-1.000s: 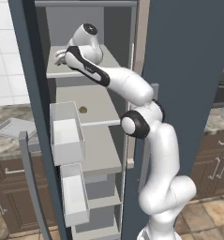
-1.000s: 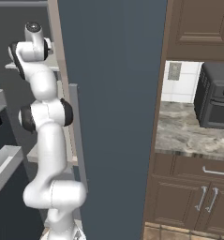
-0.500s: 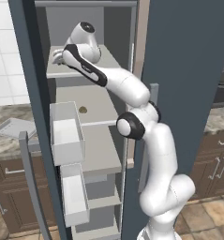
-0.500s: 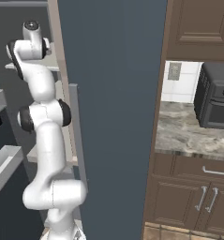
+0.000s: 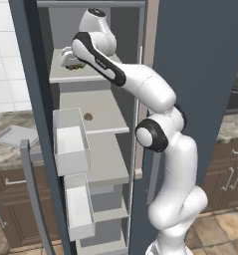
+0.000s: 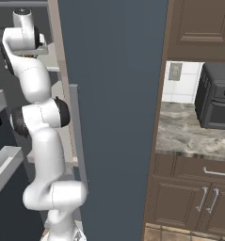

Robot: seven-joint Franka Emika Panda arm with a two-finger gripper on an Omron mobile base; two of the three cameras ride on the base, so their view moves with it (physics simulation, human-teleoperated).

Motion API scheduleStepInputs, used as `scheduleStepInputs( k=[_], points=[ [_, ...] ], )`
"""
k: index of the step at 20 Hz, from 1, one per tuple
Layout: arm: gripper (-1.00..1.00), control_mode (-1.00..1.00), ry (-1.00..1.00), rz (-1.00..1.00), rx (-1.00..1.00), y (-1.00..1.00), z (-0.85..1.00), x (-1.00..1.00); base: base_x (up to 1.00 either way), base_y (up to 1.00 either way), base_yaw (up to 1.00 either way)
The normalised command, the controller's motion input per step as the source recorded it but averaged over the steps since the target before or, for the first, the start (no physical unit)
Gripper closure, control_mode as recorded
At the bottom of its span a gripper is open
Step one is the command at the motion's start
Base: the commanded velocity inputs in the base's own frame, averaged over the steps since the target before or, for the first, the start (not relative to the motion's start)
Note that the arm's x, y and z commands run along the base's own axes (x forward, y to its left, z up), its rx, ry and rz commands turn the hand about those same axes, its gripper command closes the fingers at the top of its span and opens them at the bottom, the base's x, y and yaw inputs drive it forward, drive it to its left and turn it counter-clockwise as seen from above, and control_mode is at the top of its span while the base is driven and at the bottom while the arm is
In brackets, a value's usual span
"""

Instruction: Take the sweet potato and garlic out of the freezer and place them in the tupperware container on the counter. Then put the tupperware containing the vegetables back in the freezer.

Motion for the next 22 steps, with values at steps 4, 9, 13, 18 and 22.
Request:
scheduleStepInputs(
  k=[4, 9, 13, 18, 22],
  points=[
    [1.00, -1.00, -0.06, -0.04, 0.00, -0.46, -0.49, -1.00, 0.00, 0.00, 0.00],
    [1.00, -1.00, -0.07, -0.05, 0.00, -0.62, -0.58, -1.00, 0.00, 0.00, 0.00],
    [1.00, -1.00, -0.06, -0.06, 0.02, -0.70, -0.22, -1.00, 0.00, 0.00, 0.00],
    [1.00, -1.00, -0.10, -0.04, 0.03, -0.68, 0.00, -1.00, 0.00, 0.00, 0.00],
    [1.00, -1.00, -0.12, -0.01, 0.02, -0.53, 0.00, -1.00, 0.00, 0.00, 0.00]
  ],
)
